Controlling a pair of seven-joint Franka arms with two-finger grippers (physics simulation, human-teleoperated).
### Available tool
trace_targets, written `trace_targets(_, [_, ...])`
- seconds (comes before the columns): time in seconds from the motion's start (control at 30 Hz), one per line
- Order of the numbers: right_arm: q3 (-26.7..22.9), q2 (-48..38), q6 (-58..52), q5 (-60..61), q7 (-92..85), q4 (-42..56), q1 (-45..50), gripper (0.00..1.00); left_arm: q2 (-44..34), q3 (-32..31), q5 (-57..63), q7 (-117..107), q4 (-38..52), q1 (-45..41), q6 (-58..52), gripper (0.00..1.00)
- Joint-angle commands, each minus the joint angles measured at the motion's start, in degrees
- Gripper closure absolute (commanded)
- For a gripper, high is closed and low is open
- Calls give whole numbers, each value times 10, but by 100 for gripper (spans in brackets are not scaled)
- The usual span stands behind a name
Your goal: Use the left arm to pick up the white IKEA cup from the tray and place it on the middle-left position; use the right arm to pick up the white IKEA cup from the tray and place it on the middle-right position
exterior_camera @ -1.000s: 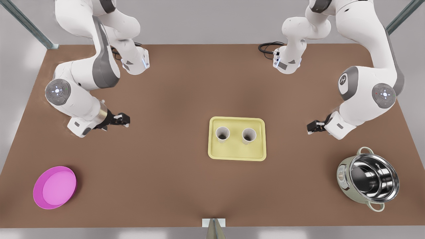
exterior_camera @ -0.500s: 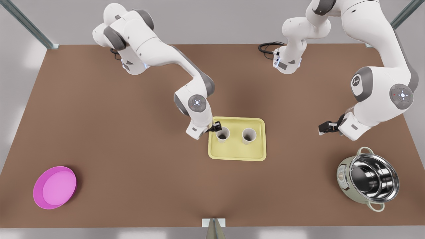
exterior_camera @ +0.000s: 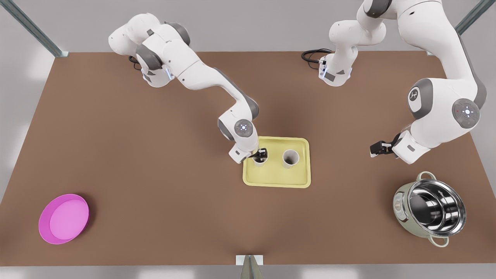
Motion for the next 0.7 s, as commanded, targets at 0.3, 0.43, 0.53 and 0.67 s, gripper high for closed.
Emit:
trace_targets(0.3, [-8,4,15,-1,99,12,1,97,-1,-1,1,7,0,-1,-1,0])
trace_targets(0.43, [-5,-36,4,2,92,11,-29,100,-1,-1,1,7,0,-1,-1,0])
trace_targets(0.53, [-4,-116,-129,4,-78,9,-130,100,-5,0,1,6,0,-1,-2,0])
trace_targets(0.67, [-9,-125,-148,-2,-468,4,-321,100,-2,-3,-4,6,1,-9,-15,0])
